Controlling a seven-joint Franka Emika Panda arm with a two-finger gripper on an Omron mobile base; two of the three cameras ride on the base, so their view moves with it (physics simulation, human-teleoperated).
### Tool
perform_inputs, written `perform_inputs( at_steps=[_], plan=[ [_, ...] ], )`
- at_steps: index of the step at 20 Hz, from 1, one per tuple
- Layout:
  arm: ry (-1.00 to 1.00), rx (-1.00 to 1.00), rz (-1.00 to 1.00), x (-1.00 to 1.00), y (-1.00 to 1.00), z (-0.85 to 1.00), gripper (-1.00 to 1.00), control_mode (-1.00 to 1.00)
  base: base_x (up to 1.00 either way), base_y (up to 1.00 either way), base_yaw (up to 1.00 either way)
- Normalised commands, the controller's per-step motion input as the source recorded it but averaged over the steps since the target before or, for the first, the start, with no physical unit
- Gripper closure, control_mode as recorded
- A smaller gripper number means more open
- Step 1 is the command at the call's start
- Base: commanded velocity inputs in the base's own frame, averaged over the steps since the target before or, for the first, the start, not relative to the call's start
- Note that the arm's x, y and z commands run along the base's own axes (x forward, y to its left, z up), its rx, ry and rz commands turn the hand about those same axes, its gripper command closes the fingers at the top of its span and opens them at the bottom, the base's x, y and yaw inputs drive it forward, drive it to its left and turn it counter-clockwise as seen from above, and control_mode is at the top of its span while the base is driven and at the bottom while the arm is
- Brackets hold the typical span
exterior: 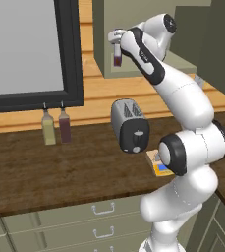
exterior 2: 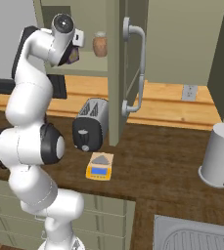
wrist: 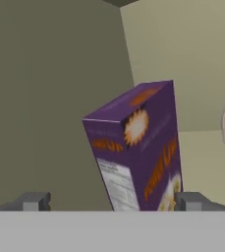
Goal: Pick the cereal and place it on the digital scale for weighing, and close the cabinet.
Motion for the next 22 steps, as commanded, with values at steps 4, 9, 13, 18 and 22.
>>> perform_inputs(
  at_steps=[4, 9, 13, 18, 22],
  plan=[
    [0.00, 0.00, 0.00, 0.41, 0.00, -0.02, -1.00, -1.00, 0.00, 0.00, 0.00],
    [0.01, 0.00, 0.00, 0.36, 0.00, -0.02, -1.00, -1.00, 0.00, 0.00, 0.00],
    [0.04, 0.00, -0.01, 0.42, 0.00, -0.17, -1.00, -1.00, 0.00, 0.00, 0.00],
    [0.11, 0.00, 0.00, 0.18, -0.07, -0.02, -1.00, -1.00, 0.00, 0.00, 0.00],
    [0.09, 0.00, 0.02, 0.11, -0.14, 0.00, -1.00, -1.00, 0.00, 0.00, 0.00]
  ],
)
